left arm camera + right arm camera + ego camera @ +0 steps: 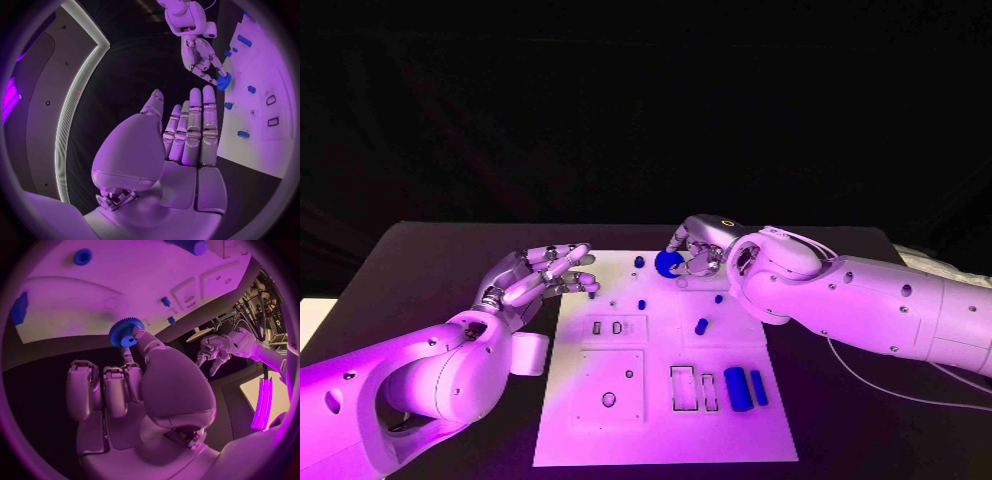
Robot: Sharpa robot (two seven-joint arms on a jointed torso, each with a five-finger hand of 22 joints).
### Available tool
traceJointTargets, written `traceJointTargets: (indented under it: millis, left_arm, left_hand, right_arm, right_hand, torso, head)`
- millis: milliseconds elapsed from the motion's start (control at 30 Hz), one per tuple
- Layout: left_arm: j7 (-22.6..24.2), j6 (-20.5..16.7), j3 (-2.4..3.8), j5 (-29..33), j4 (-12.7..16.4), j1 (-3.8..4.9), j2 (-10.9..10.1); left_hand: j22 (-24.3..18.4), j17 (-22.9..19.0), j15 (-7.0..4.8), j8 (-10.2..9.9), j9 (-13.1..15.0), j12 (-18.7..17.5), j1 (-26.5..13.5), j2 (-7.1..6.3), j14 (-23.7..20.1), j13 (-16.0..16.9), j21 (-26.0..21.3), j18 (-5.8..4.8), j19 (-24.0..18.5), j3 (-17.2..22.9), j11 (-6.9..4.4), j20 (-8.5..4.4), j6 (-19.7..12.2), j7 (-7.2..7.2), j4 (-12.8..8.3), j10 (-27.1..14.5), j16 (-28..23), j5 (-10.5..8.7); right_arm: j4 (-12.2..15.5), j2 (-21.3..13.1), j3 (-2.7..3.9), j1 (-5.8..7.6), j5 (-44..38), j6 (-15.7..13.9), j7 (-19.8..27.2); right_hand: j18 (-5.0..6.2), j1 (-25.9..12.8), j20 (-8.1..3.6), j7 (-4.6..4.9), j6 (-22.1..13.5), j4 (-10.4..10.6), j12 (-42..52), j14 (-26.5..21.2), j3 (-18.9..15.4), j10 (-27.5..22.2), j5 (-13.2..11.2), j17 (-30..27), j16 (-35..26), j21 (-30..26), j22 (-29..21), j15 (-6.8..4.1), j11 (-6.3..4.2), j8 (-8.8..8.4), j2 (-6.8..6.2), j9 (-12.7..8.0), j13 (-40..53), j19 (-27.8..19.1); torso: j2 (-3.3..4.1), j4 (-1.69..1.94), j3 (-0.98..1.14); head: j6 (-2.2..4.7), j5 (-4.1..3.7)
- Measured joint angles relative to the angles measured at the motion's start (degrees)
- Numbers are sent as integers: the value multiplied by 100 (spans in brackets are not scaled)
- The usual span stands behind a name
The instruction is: Assemble the parts on the task board
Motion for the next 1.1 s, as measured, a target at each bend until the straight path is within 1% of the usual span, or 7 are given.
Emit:
traceJointTargets:
  millis: [200, 233, 333, 733, 900, 1000, 1100]
  left_arm:
    - [-3, 6, 0, 0, 2, 0, 10]
    - [-4, 7, 0, 0, 2, 0, 13]
    - [-6, 11, 0, 0, 1, 0, 21]
    - [-15, 20, 0, 1, -2, 0, 26]
    - [-17, 22, 0, 1, -2, 0, 27]
    - [-19, 23, 0, 1, -2, 0, 23]
    - [-21, 23, 0, 1, -2, 0, 22]
  left_hand:
    - [0, 5, 0, 0, 0, 0, 0, 0, 0, 0, 0, 0, 0, 0, 0, 0, 0, 0, 0, 0, 0, 0]
    - [0, 5, 0, 0, 0, 0, 0, 0, 0, 0, 0, 0, 0, 0, 0, 0, 0, 0, 0, 0, 0, 0]
    - [0, 5, 0, 0, 0, 0, 0, 0, 0, 0, 0, 0, 0, 0, 0, 0, 0, 0, 0, 0, 0, 0]
    - [0, 4, 0, 0, 0, 0, 0, 0, 0, 1, 0, 1, 0, 0, 0, 0, 0, 0, 0, 0, 0, 0]
    - [0, 4, 0, 0, 0, 0, 0, 0, 0, 1, 0, 0, 0, 0, 0, 0, 0, 0, 0, 0, 0, 0]
    - [0, 4, 0, 0, 0, 0, 0, 0, 0, 1, 0, 0, 0, 0, 0, 0, 0, 0, 0, 0, 0, 0]
    - [0, 4, 0, 0, 0, 0, 0, 0, 0, 1, 0, 1, 0, 0, 0, 0, 0, 0, 0, 0, 0, 0]
  right_arm:
    - [-55, 380, 0, -3, -80, -1, -10]
    - [-88, 445, 0, -5, -93, 3, -11]
    - [-227, 627, -2, -31, -132, 26, -15]
    - [-534, 983, -17, -164, -248, 169, -17]
    - [-596, 1031, -9, -169, -312, 183, -11]
    - [-645, 1041, -9, -173, -378, 163, -12]
    - [-696, 1043, -16, -180, -446, 134, -31]
  right_hand:
    - [0, -106, 0, 0, 0, 0, -114, 0, 0, 0, 23, 0, 0, 0, 0, 0, 0, -40, 68, -1, -1, 0]
    - [0, -138, 0, 0, 0, 0, -119, 0, 0, 0, 23, -1, 0, 0, 0, 0, 0, -41, 56, -128, -1, 0]
    - [0, -224, 0, 0, 0, 0, -145, 0, 0, -2, 24, 3, 0, 0, -1, 0, 2, -41, 48, -123, -1, 0]
    - [1, -281, 0, 0, 0, 16, -186, 0, 15, -22, 24, 4, 0, 0, -1, 1, 22, -108, 18, -122, -2, 0]
    - [1, -384, 21, 2, -2, 143, -342, -8, 142, -110, 22, 3, 0, 0, -1, 22, 110, -242, -85, -121, -2, 20]
    - [1, -462, 74, 99, -271, 173, -474, 0, 173, -188, 22, 3, 0, -1, 14, 88, 186, -393, -105, 117, -2, 9]
    - [1, -503, 125, 160, -538, 150, -592, 0, 151, -250, -19, 3, 0, 6, 25, 147, 247, -427, -148, 137, -2, 18]
  torso:
    - [1, 5, -3]
    - [1, 8, -4]
    - [2, 13, -3]
    - [7, 0, 3]
    - [7, -3, 5]
    - [7, -7, 7]
    - [7, -11, 6]
  head:
    - [0, 1]
    - [-2, 1]
    - [-15, 13]
    - [-45, 62]
    - [-54, 64]
    - [-58, 59]
    - [-56, 54]
